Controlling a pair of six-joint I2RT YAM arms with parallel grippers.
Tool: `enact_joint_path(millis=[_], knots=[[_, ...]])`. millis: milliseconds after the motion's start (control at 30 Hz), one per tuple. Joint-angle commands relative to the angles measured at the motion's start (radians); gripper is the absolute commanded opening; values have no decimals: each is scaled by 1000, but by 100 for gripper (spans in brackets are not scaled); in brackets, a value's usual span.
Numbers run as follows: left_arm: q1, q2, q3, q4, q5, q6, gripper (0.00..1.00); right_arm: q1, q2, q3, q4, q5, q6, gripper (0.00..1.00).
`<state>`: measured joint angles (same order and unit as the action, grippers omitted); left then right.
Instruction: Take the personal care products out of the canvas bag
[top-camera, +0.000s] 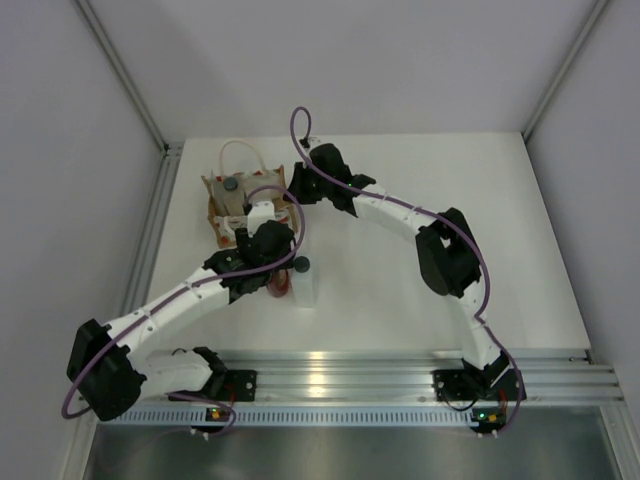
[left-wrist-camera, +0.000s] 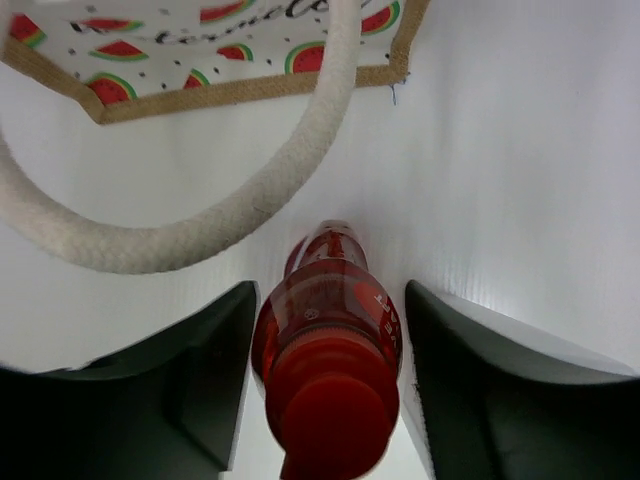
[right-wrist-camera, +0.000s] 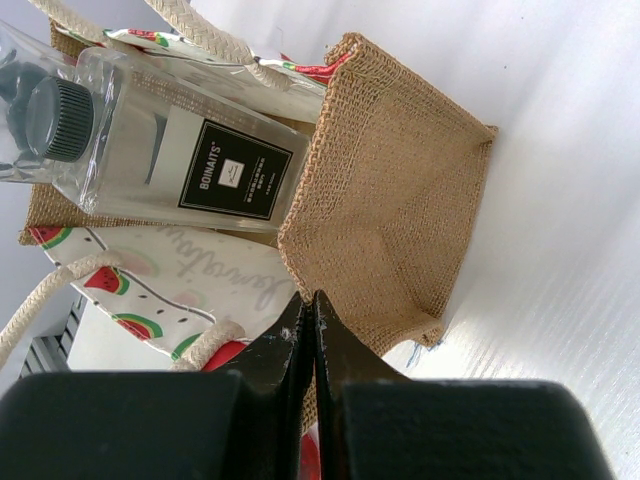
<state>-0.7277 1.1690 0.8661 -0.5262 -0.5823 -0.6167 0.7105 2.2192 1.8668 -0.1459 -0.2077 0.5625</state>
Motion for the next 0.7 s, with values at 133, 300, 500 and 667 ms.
enact_joint_path(millis=[133, 300, 500, 667], knots=[[-3, -55, 103, 61, -87, 41, 79, -11, -26, 3, -50, 22, -15, 0], [-4, -57, 117, 57, -85, 48, 81, -11, -24, 6, -50, 22, -18, 0], [-3, -101, 240, -18, -109, 89, 83, -13, -24, 14, -54, 22, -19, 0], [10, -106, 376, -40, -175, 159, 86, -13, -23, 14, -55, 24, -23, 0]])
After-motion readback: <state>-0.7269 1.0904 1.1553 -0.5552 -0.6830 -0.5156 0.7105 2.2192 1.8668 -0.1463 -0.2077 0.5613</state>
